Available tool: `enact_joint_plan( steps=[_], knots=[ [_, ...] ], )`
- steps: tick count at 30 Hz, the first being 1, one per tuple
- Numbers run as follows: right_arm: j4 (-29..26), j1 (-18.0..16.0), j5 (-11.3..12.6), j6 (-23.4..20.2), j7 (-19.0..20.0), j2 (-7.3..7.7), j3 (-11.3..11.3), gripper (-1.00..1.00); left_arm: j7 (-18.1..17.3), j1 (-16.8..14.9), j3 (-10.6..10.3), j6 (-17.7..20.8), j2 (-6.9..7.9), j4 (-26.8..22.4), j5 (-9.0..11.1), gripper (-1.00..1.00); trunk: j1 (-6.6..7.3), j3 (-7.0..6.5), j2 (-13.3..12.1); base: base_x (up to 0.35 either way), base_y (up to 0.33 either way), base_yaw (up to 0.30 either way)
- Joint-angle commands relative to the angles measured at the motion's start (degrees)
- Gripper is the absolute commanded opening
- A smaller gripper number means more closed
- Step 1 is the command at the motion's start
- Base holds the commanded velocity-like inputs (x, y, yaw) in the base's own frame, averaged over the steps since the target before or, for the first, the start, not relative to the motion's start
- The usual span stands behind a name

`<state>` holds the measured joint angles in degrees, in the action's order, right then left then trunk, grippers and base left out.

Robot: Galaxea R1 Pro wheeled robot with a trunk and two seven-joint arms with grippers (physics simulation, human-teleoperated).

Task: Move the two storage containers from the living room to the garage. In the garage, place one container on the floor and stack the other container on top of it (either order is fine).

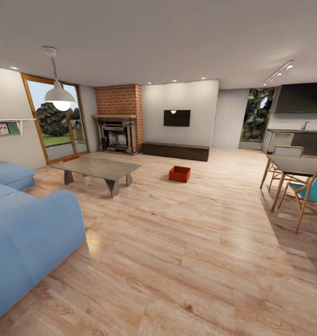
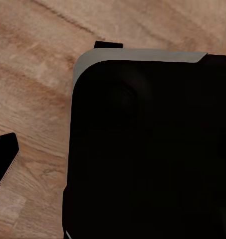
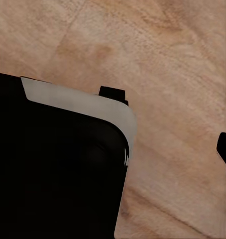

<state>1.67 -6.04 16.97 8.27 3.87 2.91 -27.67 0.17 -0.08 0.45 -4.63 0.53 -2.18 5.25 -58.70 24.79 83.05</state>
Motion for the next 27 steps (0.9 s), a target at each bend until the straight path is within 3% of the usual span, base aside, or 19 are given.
enact_joint_plan(
  steps=[1,27],
  knots=[
    [0.18,-0.08,0.61,0.34,0.35,-0.01,-0.36,1.0,0.01,-0.01,-0.01,-0.12,-0.01,-0.01,0.55,1.0,-0.03,0.05,0.03,0.323,0.0,0.0],
    [0.18,-0.1,0.61,0.34,0.35,-0.01,-0.36,1.0,0.0,-0.01,-0.01,-0.12,0.07,-0.01,0.55,1.0,-0.03,0.05,0.03,0.322,0.0,0.0]
  ],
)
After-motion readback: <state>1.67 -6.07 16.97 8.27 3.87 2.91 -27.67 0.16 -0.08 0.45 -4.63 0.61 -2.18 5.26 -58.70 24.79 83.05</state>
